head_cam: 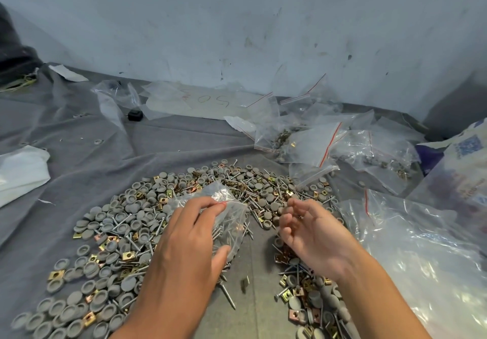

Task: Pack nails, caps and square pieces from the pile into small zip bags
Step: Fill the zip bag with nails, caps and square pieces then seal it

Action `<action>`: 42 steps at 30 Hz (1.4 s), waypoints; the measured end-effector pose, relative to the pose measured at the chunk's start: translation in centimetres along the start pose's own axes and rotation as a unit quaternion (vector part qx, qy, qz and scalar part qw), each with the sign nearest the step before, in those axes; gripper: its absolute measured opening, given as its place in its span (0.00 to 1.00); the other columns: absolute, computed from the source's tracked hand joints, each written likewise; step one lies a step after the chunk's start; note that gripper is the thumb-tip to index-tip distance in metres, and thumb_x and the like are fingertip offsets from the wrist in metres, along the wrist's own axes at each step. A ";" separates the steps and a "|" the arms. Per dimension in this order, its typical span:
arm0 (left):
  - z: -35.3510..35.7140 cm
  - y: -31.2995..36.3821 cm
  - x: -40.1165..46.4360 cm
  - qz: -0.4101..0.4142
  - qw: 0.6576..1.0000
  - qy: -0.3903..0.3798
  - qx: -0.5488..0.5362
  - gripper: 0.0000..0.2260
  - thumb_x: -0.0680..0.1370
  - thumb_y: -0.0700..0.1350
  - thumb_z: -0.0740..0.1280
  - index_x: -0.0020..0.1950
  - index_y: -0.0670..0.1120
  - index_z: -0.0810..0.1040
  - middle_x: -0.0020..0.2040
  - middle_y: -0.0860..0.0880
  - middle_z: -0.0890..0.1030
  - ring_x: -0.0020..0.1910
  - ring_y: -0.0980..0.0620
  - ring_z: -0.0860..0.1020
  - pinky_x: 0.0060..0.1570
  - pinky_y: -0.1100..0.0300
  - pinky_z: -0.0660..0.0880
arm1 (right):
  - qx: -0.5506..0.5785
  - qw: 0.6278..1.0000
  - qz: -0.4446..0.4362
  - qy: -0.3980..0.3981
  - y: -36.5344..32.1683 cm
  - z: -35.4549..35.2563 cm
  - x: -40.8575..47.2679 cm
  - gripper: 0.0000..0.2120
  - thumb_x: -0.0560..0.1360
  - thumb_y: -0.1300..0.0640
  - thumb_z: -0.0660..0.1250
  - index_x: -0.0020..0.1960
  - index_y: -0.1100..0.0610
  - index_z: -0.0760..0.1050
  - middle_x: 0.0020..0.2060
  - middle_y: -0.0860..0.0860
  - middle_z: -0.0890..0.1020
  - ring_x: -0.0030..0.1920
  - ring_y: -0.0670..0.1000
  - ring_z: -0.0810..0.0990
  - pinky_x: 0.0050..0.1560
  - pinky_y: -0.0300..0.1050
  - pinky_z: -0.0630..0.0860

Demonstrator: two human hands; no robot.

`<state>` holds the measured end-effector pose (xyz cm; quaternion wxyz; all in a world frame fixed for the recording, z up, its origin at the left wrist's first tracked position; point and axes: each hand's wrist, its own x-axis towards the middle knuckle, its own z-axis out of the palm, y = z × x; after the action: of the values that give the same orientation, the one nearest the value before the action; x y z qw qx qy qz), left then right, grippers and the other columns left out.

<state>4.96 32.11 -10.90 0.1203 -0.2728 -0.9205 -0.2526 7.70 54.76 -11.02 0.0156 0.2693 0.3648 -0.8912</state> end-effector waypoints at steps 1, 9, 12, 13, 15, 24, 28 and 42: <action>-0.1 0.1 0.0 -0.002 1.000 -0.001 0.000 0.35 0.60 0.46 0.84 0.66 0.44 0.78 0.60 0.53 0.76 0.57 0.55 0.77 0.63 0.56 0.68 | -0.116 0.990 -0.060 0.051 -0.1 -0.2 0.2 0.06 0.81 0.57 0.63 0.50 0.59 0.75 0.37 0.50 0.75 0.34 0.46 0.74 0.35 0.38 0.73; -0.3 0.3 -0.1 -0.007 1.000 -0.005 -0.002 0.35 0.62 0.45 0.83 0.67 0.45 0.77 0.60 0.53 0.76 0.58 0.53 0.77 0.64 0.56 0.68 | -0.783 0.605 -0.144 -0.013 0.1 -1.8 -1.2 0.09 0.72 0.43 0.75 0.48 0.41 0.76 0.45 0.40 0.79 0.44 0.36 0.77 0.41 0.33 0.74; -0.3 0.3 -0.2 -0.009 1.000 -0.007 0.001 0.35 0.63 0.45 0.83 0.68 0.45 0.76 0.60 0.53 0.75 0.58 0.53 0.76 0.65 0.56 0.67 | -0.826 0.540 -0.161 -0.003 0.1 -1.8 -1.7 0.14 0.69 0.41 0.78 0.50 0.40 0.76 0.46 0.38 0.78 0.48 0.39 0.76 0.49 0.40 0.77; -0.3 0.3 -0.2 -0.009 1.000 -0.007 0.002 0.35 0.63 0.45 0.82 0.68 0.45 0.76 0.60 0.53 0.76 0.58 0.53 0.76 0.65 0.57 0.67 | -0.831 0.530 -0.170 0.004 0.3 -1.8 -1.9 0.14 0.69 0.41 0.77 0.50 0.41 0.75 0.46 0.38 0.78 0.47 0.39 0.76 0.49 0.42 0.78; -0.4 0.3 -0.2 -0.009 1.000 -0.007 0.000 0.35 0.63 0.45 0.82 0.68 0.45 0.76 0.61 0.53 0.75 0.59 0.54 0.76 0.65 0.57 0.67 | -0.834 0.520 -0.184 0.013 0.7 -1.8 -2.2 0.13 0.72 0.44 0.76 0.51 0.43 0.76 0.45 0.39 0.78 0.46 0.41 0.77 0.49 0.45 0.80; -0.6 0.4 -0.2 -0.018 1.000 -0.018 0.001 0.34 0.65 0.46 0.81 0.69 0.46 0.75 0.62 0.53 0.75 0.60 0.54 0.75 0.66 0.59 0.66 | -0.781 0.591 -0.202 -0.011 0.8 -1.6 -2.1 0.05 0.80 0.52 0.66 0.53 0.44 0.78 0.47 0.39 0.77 0.44 0.37 0.76 0.41 0.31 0.73; -0.7 0.5 -0.1 -0.018 1.000 -0.018 0.001 0.33 0.65 0.46 0.81 0.69 0.46 0.76 0.62 0.53 0.75 0.60 0.54 0.75 0.66 0.59 0.66 | -0.255 0.966 -0.034 -0.037 0.0 -0.6 -1.5 0.10 0.78 0.65 0.57 0.54 0.60 0.75 0.43 0.54 0.77 0.37 0.47 0.78 0.36 0.39 0.74; -0.6 0.4 -0.2 -0.011 1.000 -0.013 -0.003 0.33 0.67 0.47 0.79 0.70 0.47 0.74 0.63 0.55 0.73 0.61 0.56 0.74 0.67 0.59 0.65 | -0.851 0.489 -0.188 0.038 2.4 0.5 -3.2 0.08 0.78 0.47 0.71 0.55 0.47 0.77 0.50 0.44 0.79 0.53 0.47 0.76 0.54 0.46 0.78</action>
<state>5.38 32.03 -10.30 0.1049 -0.2659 -0.9241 -0.2535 10.77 52.11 -10.74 0.0549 0.0837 0.9879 -0.1182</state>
